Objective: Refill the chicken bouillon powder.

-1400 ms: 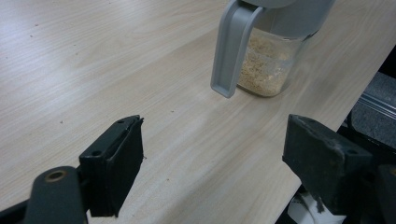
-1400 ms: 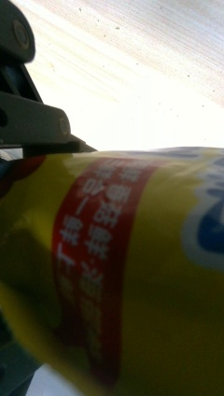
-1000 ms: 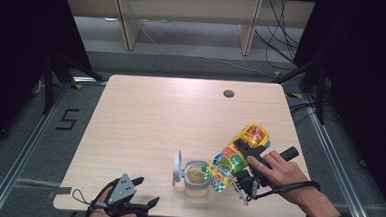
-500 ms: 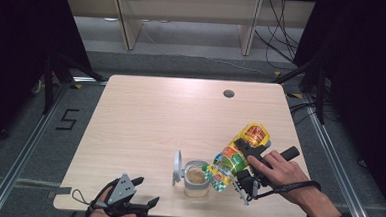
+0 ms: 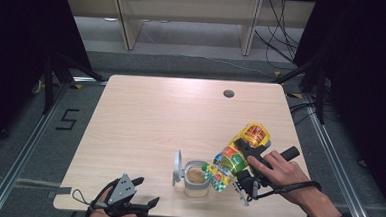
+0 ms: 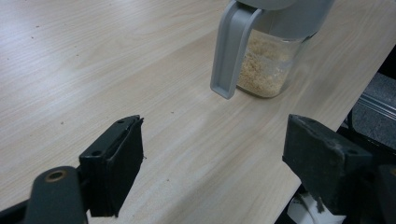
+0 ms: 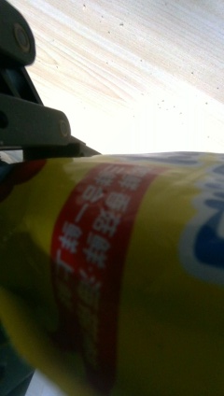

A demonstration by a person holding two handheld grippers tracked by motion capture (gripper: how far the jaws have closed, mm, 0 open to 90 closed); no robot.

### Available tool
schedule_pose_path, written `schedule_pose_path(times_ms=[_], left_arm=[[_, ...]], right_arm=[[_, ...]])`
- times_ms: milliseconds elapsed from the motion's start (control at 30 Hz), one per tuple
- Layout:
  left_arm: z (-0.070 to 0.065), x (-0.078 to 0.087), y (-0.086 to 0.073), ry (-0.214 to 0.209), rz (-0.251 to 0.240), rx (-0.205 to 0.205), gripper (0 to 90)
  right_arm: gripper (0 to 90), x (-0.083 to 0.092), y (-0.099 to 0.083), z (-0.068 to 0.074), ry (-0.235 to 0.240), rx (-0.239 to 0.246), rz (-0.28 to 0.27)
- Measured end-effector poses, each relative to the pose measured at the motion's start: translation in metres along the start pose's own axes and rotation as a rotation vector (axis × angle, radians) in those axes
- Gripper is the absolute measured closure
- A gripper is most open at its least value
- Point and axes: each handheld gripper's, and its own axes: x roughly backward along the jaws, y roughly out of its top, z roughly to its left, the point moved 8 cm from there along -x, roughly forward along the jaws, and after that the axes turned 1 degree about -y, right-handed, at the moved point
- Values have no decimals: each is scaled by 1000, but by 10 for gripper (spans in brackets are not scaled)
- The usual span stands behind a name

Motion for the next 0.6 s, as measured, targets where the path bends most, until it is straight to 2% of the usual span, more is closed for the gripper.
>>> schedule_pose_path(times_ms=[100, 133, 233, 267, 333, 500, 600], left_arm=[[0, 0, 0, -2, 0, -1, 195], [0, 0, 0, -1, 0, -7, 195], [0, 0, 0, -1, 6, -13, 195], [0, 0, 0, -5, 4, -6, 195], [0, -1, 0, -3, -2, -7, 195], [0, -1, 0, -4, -3, -7, 195], [0, -1, 0, -5, -3, -8, 195]], right_arm=[[516, 0, 1, -2, -12, 18, -14], [516, 1, 0, 0, -11, 1, -4], [517, 1, -1, 1, -10, 7, -3], [517, 1, -1, 3, 2, -11, 1], [518, 1, -1, 2, -11, 1, -3], [518, 1, -1, 3, 2, -6, -1], [519, 1, 0, 1, -2, 8, -4]])
